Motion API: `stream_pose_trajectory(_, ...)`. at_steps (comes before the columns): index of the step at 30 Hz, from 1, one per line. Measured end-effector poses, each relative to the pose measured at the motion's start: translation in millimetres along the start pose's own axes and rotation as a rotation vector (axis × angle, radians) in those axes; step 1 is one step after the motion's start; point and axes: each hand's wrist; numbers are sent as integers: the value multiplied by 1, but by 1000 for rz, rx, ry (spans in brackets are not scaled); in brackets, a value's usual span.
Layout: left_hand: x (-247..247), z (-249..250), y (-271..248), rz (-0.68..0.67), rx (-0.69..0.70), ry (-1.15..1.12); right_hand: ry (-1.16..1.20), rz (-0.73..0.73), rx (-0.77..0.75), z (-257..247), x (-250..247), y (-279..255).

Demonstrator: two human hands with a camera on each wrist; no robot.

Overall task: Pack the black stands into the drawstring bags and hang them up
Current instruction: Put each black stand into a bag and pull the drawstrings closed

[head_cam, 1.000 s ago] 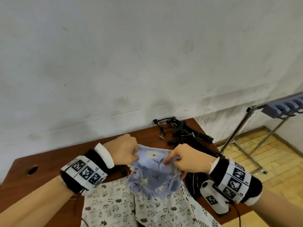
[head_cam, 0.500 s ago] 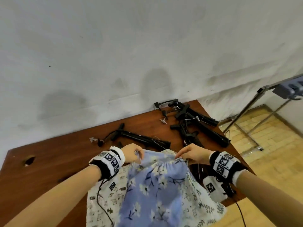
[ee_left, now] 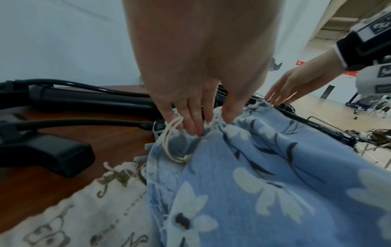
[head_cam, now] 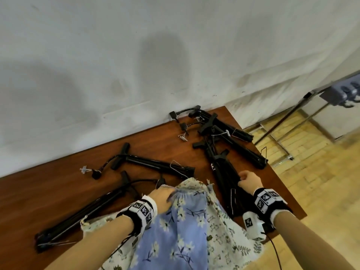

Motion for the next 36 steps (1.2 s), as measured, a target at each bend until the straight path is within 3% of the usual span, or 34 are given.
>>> stream_pose_trajectory(6,14,-10,10,-121,-129,20,-67,53,-82,5,28,9)
stream_pose_trajectory(8,15,-15,10,-107,-151,-82,-132,142,-110,1,39,7)
stream_pose_trajectory(10,13,-20,9,-63,-175,-163,-171,163,-32,-2,43,7)
stream_pose_trajectory(14,2,-18,2,-29,-258,-76,-99,-70,118,4,36,26)
stream_pose_trajectory(20,-25,-4,-19,38,-225,60,111,-204,33,19,10,37)
stream_pose_trajectory(25,-65,18,-25,132,-227,1,428,-312,-57,21,-31,1)
stream_pose_trajectory(29,-94,55,-20,257,-146,-20,638,-540,-145,19,-68,-39)
stream_pose_trajectory(33,-135,107,-19,433,51,10,562,-719,-345,13,-93,-70)
stream_pose_trajectory(36,-170,153,-20,626,240,-13,568,-826,-407,2,-99,-93)
Point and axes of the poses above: each hand's wrist, its own y-axis towards the middle knuckle, its own x-axis out of the palm, z = x × y, and after that the axes turned 15 degrees about x, right-handed
